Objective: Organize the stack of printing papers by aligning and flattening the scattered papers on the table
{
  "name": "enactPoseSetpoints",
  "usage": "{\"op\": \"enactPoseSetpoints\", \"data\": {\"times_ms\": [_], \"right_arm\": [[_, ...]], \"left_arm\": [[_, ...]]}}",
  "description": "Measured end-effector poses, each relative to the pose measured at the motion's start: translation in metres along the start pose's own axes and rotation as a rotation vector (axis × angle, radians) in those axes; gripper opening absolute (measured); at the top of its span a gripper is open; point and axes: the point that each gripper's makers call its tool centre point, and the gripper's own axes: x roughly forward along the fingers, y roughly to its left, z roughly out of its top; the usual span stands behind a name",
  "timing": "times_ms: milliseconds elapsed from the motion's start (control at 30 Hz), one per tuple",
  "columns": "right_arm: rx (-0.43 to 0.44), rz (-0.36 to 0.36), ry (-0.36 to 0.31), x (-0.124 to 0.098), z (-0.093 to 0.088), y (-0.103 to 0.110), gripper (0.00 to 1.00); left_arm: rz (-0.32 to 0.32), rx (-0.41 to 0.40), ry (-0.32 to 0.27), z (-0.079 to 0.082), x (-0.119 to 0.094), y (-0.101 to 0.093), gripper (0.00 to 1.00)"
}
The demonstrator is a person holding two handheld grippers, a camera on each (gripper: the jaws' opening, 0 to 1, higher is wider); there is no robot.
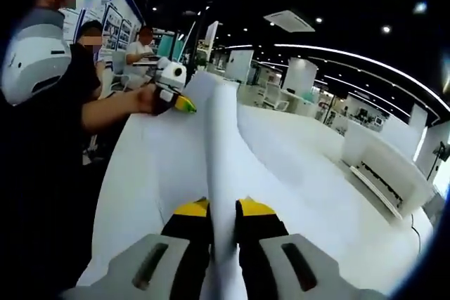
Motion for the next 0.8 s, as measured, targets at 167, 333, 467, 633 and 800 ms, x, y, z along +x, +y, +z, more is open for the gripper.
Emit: {"op": "enactPoseSetpoints", "data": {"times_ms": [167,333,467,633,800], "right_arm": [[0.002,0.003,-0.002,0.017,0.009,0.010,0.10],[-0.060,0.023,-0.072,0.030,0.032,0.022,0.10],[-0.158,-0.002,-0.129,0.037,0.053,0.026,0.10],[-0.242,0.034,-0.169,0.049,0.068,0.044,0.10],[-0.257,0.029,-0.138,0.067,0.069,0.048,0.11]], "left_arm": [[0.000,-0.004,-0.001,0.000,0.000,0.001,0.07],[-0.004,-0.007,-0.002,0.000,0.000,0.000,0.07],[-0.013,-0.015,-0.008,0.001,0.000,-0.001,0.07],[-0.020,-0.029,-0.014,0.002,0.000,-0.001,0.07],[-0.025,-0.042,-0.024,0.004,-0.001,-0.002,0.07]]}}
